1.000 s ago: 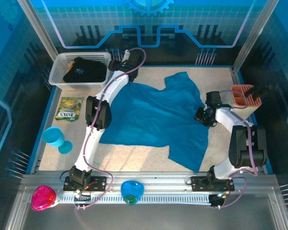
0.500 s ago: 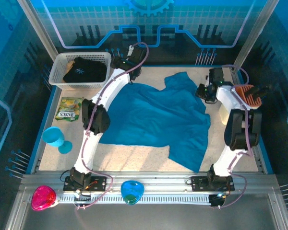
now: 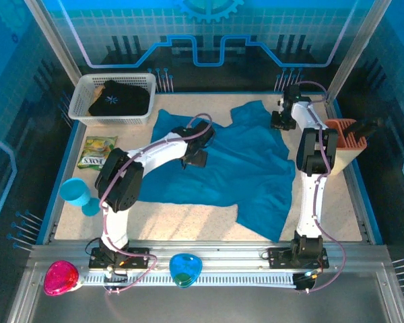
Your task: Fold and stack the t-shirts
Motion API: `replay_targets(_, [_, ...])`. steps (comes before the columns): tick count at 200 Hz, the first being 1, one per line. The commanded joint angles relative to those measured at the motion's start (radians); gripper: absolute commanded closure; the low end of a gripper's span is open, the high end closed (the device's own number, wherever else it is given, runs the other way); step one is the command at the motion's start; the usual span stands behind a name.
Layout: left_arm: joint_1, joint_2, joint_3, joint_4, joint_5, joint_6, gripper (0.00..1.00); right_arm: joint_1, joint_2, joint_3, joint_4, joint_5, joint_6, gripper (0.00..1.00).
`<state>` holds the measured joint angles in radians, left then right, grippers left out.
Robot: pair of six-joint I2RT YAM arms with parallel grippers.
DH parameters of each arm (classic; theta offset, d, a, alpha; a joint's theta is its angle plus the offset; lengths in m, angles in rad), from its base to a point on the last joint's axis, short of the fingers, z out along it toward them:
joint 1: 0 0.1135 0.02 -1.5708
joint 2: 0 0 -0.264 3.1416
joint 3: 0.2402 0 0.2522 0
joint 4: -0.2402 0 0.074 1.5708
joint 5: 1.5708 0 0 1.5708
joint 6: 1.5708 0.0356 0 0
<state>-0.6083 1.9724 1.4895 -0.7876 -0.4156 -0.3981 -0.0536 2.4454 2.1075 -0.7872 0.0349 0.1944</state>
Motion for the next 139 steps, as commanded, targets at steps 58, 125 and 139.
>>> replay_targets(58, [-0.001, 0.013, -0.277, 0.137, 0.183, -0.206, 0.10, -0.037, 0.165, 0.233, -0.195, 0.187, -0.054, 1.00])
replay_targets(125, [-0.022, 0.005, -0.445, 0.183, 0.228, -0.255, 0.11, -0.069, 0.195, 0.347, -0.227, 0.233, 0.013, 1.00])
replay_targets(139, [-0.028, 0.008, -0.452, 0.182, 0.230, -0.257, 0.11, -0.071, 0.201, 0.378, -0.228, 0.222, 0.023, 1.00])
